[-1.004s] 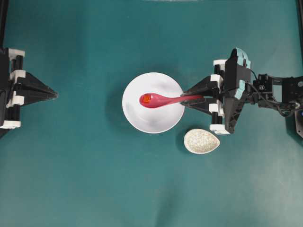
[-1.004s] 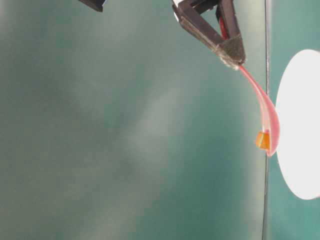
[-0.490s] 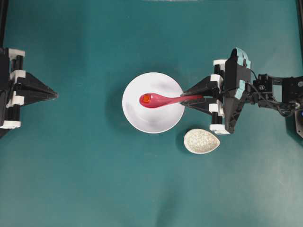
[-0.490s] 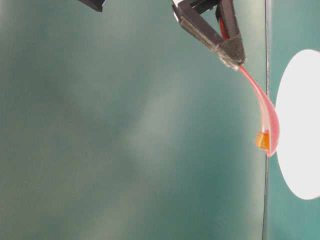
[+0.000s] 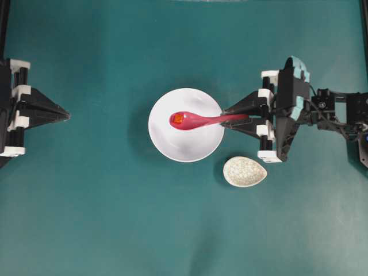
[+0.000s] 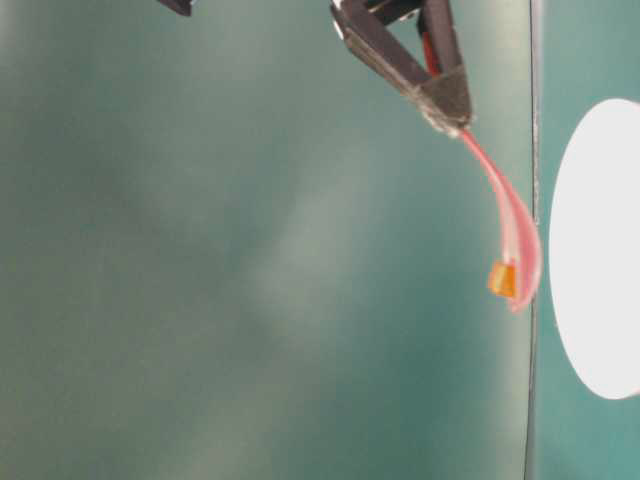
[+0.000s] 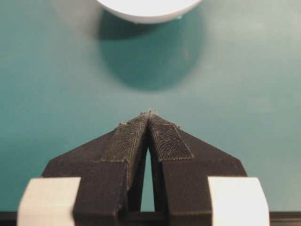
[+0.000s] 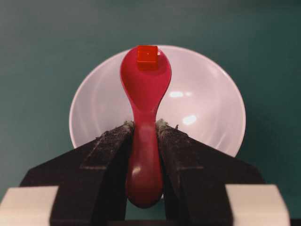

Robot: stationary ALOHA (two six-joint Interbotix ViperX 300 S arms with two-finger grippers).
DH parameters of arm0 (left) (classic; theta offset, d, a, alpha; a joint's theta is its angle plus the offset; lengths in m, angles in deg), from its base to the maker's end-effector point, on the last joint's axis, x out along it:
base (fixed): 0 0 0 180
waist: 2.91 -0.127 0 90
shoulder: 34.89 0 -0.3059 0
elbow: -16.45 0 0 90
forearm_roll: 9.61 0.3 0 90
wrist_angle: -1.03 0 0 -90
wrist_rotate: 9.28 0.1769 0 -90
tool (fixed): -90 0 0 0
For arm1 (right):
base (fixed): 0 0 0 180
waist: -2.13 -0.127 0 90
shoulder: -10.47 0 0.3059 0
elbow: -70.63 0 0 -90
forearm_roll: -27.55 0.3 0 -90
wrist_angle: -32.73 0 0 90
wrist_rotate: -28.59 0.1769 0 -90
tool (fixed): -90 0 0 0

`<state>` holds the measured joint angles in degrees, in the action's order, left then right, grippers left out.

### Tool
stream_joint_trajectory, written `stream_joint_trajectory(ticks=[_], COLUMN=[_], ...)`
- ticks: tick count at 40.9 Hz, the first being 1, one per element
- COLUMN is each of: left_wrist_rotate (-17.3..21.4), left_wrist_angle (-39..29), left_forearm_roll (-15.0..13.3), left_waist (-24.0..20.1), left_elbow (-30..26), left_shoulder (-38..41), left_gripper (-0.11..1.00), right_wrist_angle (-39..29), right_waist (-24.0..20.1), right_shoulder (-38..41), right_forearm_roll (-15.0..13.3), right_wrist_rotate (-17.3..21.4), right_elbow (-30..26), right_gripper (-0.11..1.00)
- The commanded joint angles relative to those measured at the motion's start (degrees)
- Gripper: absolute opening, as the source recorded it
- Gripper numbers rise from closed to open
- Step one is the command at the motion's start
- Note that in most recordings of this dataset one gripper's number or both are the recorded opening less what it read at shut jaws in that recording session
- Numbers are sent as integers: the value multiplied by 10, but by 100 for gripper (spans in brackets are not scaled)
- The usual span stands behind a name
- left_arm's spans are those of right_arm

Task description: Grip the spoon and scoop the red block from the bowl with right arm.

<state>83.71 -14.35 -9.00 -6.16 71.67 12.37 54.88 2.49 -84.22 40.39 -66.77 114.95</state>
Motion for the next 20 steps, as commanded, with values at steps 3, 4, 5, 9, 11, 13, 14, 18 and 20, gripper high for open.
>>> stream_joint_trajectory(ticks=[3, 4, 5, 9, 11, 13, 14, 18, 20], left_wrist_rotate=[0, 0, 0, 0, 0, 0, 0, 0, 0], left_wrist_angle=[3, 3, 3, 3, 3, 3, 3, 3, 3], left_forearm_roll=[0, 0, 0, 0, 0, 0, -1, 0, 0], left_waist=[-1, -1, -1, -1, -1, -1, -1, -1, -1], left_elbow=[-18, -18, -17, -18, -18, -18, -18, -17, -18], left_shoulder=[2, 3, 3, 2, 3, 2, 2, 2, 3], left_gripper=[-1, -1, -1, -1, -1, -1, -1, -1, -1], right_wrist_angle=[1, -1, -4, -15, -22, -28, -32, -37, -37], right_waist=[-2, -3, -2, -2, -2, -2, -2, -2, -2], right_shoulder=[-23, -25, -28, -35, -40, -43, -46, -54, -59], right_forearm_roll=[-2, -2, -2, -2, -2, -2, -2, -2, -2], right_wrist_rotate=[-1, -1, -1, -1, -1, -1, -1, -1, -1], right_elbow=[-6, -6, -7, -9, -9, -10, -10, -11, -11], right_gripper=[24, 24, 24, 24, 24, 24, 24, 24, 24])
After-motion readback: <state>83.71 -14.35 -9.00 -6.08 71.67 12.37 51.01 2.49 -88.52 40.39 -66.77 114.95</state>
